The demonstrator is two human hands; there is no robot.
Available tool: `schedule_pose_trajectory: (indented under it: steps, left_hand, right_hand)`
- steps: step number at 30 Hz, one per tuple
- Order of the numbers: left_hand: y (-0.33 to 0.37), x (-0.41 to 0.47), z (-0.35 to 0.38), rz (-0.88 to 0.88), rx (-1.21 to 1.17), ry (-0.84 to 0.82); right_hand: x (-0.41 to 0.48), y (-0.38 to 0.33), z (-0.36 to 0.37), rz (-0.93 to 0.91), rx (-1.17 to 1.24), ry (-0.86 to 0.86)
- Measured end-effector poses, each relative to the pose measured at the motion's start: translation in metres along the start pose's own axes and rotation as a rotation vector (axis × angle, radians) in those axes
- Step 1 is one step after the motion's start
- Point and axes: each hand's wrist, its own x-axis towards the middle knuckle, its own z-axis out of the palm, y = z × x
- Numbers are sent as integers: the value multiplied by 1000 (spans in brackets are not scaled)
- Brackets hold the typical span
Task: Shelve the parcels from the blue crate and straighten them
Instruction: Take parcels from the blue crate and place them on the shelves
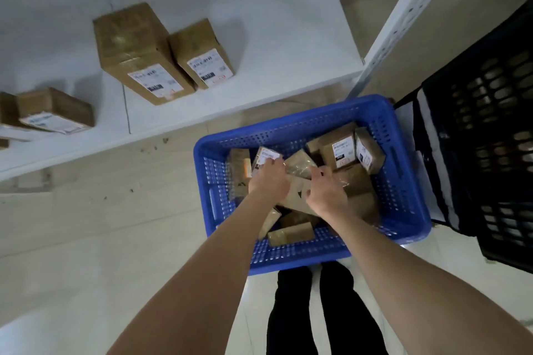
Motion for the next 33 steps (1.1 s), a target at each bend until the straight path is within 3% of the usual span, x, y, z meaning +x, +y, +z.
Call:
schedule_pose_trajectory:
  steps: [9, 14, 18, 22, 25, 29, 33]
  left_hand:
    - [-48, 130, 155, -240, -107, -96]
    - [-64, 183, 189, -332, -225, -116]
    - [-69, 194, 196, -426, -423, -127]
    - [-68, 171, 161, -504, -574, 52]
    - [-63, 135, 108, -459, -644, 211]
    - [-49, 72, 28, -455, -853, 441]
    - [-33, -3, -48, -448, -1040, 564]
  right_hand:
    - [140, 89, 123, 245, 90, -115]
    - [184, 107, 164, 371, 172, -160]
    - [191, 101, 173, 413, 245, -76]
    - [179, 80, 152, 383, 420, 19]
    - [155, 54, 114, 340, 580, 85]
    - [108, 13, 45, 411, 781, 76]
    - [48, -25, -36, 376, 793, 30]
